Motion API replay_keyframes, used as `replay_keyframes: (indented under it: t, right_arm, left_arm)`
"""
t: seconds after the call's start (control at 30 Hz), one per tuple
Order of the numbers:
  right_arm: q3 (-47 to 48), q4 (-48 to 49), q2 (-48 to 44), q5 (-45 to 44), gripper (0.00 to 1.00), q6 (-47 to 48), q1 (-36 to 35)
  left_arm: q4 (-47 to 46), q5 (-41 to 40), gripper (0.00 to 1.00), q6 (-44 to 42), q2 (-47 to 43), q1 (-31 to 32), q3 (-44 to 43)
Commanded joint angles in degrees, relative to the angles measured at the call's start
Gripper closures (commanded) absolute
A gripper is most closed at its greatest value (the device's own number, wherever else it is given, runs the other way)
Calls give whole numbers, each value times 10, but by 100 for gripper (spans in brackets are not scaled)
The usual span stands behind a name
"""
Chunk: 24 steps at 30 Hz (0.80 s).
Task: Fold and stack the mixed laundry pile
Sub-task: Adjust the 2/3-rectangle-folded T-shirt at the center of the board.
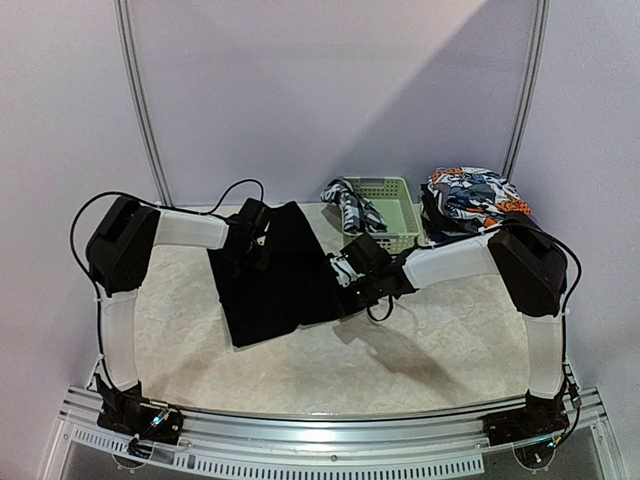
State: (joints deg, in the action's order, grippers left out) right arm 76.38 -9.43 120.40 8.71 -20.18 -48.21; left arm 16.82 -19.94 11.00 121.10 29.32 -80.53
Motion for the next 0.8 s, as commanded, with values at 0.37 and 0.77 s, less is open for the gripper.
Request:
replay_keyframes:
  t: [0.37, 0.77]
  right_arm:
    - [14, -89, -10, -14, 99, 18, 2]
    - [49, -79, -41, 33, 95, 22, 3]
  left_arm:
    - [75, -96, 48, 24, -116, 8, 37]
    - [90, 36, 61, 86, -267, 71, 206]
